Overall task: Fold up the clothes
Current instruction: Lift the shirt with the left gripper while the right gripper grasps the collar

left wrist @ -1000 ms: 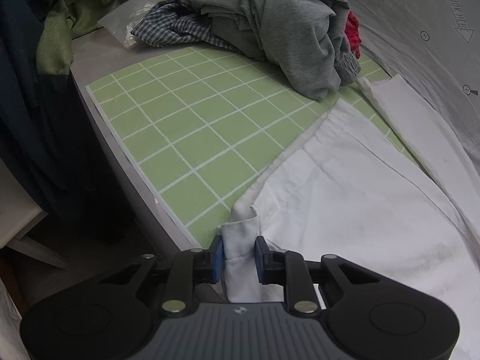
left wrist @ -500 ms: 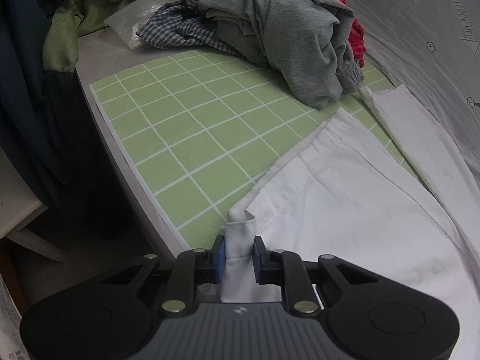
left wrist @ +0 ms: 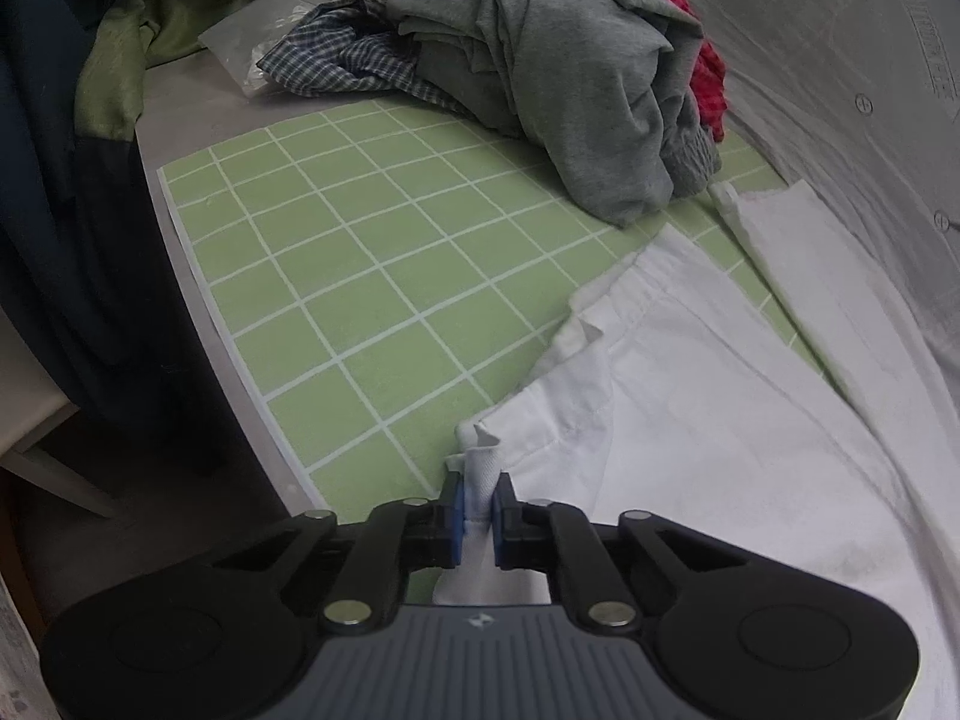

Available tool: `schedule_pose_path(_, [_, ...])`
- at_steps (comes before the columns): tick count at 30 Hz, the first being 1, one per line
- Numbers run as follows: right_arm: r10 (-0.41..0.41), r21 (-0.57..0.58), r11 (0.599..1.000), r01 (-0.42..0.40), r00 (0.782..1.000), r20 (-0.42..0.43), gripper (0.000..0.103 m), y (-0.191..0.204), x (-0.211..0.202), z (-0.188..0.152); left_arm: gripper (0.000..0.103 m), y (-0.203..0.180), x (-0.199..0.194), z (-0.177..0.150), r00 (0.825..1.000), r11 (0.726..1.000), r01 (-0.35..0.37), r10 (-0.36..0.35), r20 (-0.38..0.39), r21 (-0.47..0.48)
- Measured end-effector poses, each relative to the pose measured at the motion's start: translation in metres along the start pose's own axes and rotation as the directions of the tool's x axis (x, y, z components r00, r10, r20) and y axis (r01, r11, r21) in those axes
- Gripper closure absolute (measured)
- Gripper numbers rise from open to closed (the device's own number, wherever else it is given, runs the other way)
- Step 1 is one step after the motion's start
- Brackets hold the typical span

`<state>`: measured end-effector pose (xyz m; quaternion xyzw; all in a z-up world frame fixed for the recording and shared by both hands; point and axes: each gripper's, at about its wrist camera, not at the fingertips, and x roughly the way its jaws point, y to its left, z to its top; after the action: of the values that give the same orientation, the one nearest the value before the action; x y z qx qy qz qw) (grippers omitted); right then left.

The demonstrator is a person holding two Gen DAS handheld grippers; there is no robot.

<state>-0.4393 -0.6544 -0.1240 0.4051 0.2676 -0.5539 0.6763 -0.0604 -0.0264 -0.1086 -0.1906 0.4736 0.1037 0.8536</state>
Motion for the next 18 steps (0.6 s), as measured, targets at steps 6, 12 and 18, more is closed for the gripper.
schedule_pose_path(6, [0.118,0.039,0.992,-0.121,0.989,0.085,0.096,0.018,-0.030,0.024,0.096,-0.012,-0.021,0.034,0.991,0.989,0.103,-0.093,0.091,-0.108])
schedule_pose_path(12, [0.239,0.022,0.968,-0.248,0.949,0.204,0.097,0.049,-0.066,0.057,0.097,-0.053,-0.062,0.076,0.951,0.981,0.189,-0.170,0.258,-0.050])
schedule_pose_path(18, [0.264,-0.064,0.964,-0.257,0.919,0.293,0.097,0.076,-0.088,0.071,0.097,-0.072,-0.078,0.094,0.931,0.983,0.180,-0.159,0.327,-0.035])
